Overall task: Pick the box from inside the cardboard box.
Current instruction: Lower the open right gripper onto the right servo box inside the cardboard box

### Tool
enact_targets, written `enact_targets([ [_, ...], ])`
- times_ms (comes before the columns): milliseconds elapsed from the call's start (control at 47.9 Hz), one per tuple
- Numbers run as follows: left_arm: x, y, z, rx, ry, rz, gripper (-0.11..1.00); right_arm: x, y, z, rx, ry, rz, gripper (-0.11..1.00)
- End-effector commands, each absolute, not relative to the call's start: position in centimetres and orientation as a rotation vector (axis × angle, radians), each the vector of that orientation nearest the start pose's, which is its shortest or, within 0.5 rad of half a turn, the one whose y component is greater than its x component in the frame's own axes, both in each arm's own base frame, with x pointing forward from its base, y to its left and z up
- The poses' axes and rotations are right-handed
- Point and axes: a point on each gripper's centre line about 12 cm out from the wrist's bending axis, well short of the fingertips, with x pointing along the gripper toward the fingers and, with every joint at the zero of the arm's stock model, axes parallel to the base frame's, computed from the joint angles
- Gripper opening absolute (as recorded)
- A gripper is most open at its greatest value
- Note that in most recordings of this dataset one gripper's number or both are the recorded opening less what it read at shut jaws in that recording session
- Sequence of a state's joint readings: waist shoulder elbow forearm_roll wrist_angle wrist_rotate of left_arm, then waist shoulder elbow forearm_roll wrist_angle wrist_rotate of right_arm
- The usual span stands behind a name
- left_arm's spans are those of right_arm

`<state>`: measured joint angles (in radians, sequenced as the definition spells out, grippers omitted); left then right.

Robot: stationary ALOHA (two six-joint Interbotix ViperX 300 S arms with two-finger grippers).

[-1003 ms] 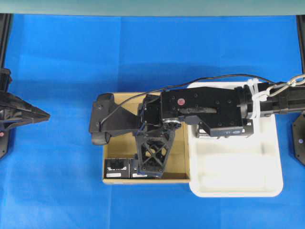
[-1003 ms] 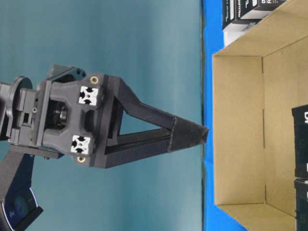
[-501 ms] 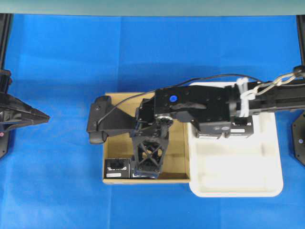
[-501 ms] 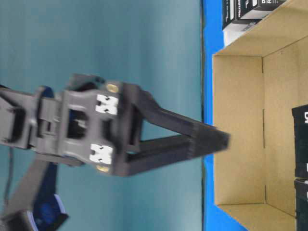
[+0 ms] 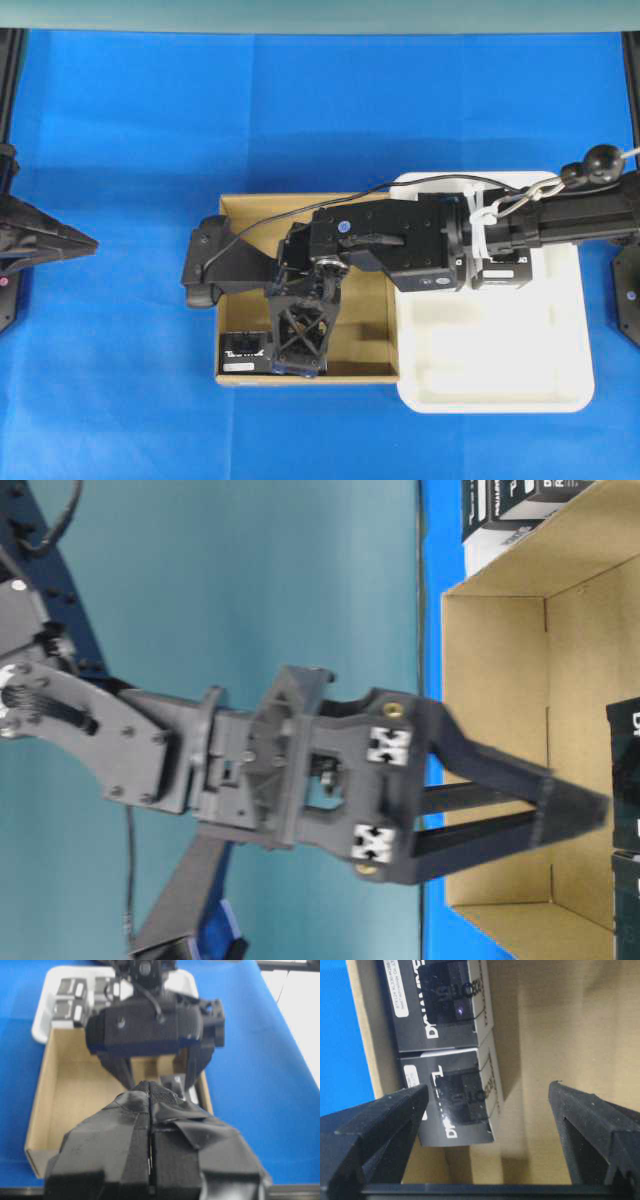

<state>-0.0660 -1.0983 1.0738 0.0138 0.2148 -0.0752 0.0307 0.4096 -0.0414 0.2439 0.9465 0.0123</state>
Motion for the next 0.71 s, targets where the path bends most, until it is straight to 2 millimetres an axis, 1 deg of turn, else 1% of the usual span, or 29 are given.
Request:
enact_targets([
  [0, 17.62, -1.15, 31.45, -0.054, 0.16, -0.059, -0.06, 48.4, 4.2, 15.47, 0.261, 1.309, 0.1, 1.0],
  [230, 17.79, -1.13, 31.16, -0.056, 0.172, -0.057, -0.06, 48.09, 4.32, 14.95, 0.267, 1.323, 0.102, 1.0],
  [522, 17.82, -1.14, 31.06, -0.056, 0.175, -0.057, -0.06, 48.42, 4.58, 14.95, 0.307, 1.299, 0.104, 1.0],
  [689, 17.82, -1.16, 31.06, -0.055, 0.175, -0.058, -0.06, 48.46, 4.56, 14.55, 0.314, 1.293, 0.096, 1.0],
])
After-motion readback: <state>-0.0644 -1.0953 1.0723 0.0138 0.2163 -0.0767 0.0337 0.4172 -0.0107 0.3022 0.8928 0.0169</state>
